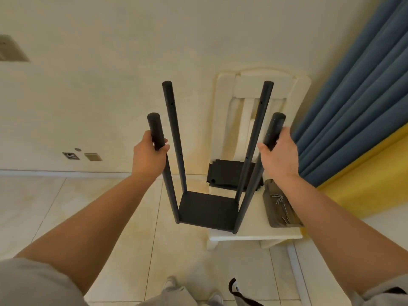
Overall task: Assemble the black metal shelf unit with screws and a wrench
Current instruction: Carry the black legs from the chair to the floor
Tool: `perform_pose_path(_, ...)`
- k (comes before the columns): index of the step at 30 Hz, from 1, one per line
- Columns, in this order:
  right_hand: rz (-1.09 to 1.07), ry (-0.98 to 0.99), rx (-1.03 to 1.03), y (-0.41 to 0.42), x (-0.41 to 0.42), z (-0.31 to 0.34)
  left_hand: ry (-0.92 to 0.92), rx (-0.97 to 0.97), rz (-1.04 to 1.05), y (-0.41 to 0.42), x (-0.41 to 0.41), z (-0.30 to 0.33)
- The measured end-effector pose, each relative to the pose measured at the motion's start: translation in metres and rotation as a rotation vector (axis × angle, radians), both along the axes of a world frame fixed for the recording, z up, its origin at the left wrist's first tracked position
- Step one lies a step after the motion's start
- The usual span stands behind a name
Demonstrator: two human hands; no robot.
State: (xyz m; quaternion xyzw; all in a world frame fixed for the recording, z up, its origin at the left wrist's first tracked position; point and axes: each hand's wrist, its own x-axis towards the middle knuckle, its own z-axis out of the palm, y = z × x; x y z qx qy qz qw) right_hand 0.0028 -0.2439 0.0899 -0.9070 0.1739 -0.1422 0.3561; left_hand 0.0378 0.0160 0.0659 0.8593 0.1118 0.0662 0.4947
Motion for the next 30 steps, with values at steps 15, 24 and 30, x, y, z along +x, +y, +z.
perform_pose_path(15, 0.363, 0.085, 0.087, 0.277, 0.088, -0.021, 0.051, 0.014, 0.212, 0.284, 0.015, -0.024)
perform_pose_path(24, 0.489, 0.23, 0.146, 0.444, 0.159, -0.054, 0.129, -0.071, 0.454, 0.424, 0.032, -0.047)
perform_pose_path(30, 0.643, 0.301, 0.188, 0.54, 0.209, -0.065, 0.207, 0.024, 0.574, 0.508, 0.05, -0.055)
